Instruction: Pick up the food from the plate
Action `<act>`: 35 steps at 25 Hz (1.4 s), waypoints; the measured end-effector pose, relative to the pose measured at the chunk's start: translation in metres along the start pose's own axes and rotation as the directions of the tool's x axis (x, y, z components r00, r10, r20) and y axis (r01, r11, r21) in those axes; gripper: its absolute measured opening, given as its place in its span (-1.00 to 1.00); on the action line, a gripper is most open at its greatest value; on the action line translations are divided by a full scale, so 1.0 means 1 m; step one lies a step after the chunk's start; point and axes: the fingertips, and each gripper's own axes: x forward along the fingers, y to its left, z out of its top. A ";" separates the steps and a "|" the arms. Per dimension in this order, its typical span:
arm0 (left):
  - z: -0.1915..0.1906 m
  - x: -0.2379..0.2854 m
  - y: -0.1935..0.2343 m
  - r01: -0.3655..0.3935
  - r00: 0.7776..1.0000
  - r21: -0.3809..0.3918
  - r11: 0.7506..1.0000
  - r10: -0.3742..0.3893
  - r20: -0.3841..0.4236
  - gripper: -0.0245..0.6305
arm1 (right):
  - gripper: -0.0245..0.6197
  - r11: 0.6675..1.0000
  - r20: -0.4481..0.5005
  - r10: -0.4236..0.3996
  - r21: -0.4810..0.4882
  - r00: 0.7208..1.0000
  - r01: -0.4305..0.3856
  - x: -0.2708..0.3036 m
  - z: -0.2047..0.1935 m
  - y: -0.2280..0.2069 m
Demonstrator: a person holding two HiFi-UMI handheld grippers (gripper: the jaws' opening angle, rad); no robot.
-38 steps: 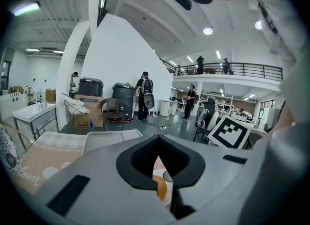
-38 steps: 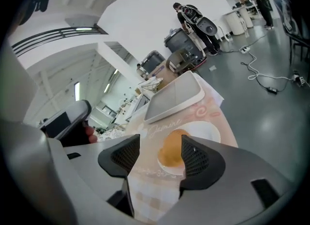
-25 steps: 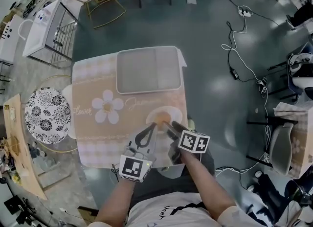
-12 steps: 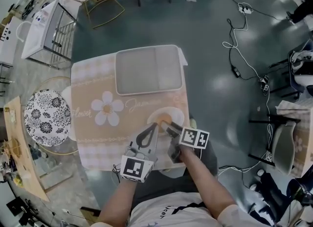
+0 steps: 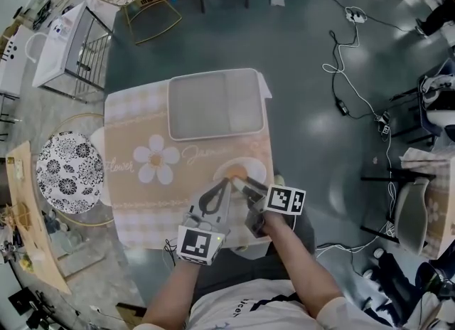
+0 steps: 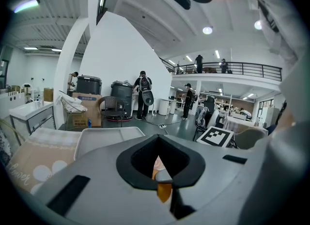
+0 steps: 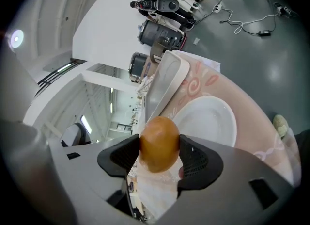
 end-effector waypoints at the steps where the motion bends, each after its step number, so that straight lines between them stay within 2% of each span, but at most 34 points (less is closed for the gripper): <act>1: 0.003 -0.001 -0.002 0.000 1.000 0.005 1.000 0.000 0.003 -0.91 | -0.14 1.000 0.001 0.005 -0.010 1.000 -0.005 -0.002 0.001 0.005; 9: 0.035 -0.015 -0.023 -0.004 1.000 0.018 1.000 0.004 0.008 -0.91 | -0.13 0.995 0.026 0.041 -0.090 0.999 -0.038 -0.029 0.011 0.049; 21: 0.097 -0.053 -0.060 0.001 0.998 0.042 0.999 -0.004 0.063 -0.91 | -0.13 0.984 0.110 0.088 -0.162 0.990 -0.070 -0.083 0.030 0.119; 35: 0.154 -0.078 -0.082 -0.009 0.994 0.023 1.000 0.006 0.109 -0.91 | -0.13 0.961 0.175 0.158 -0.251 0.972 -0.111 -0.123 0.045 0.190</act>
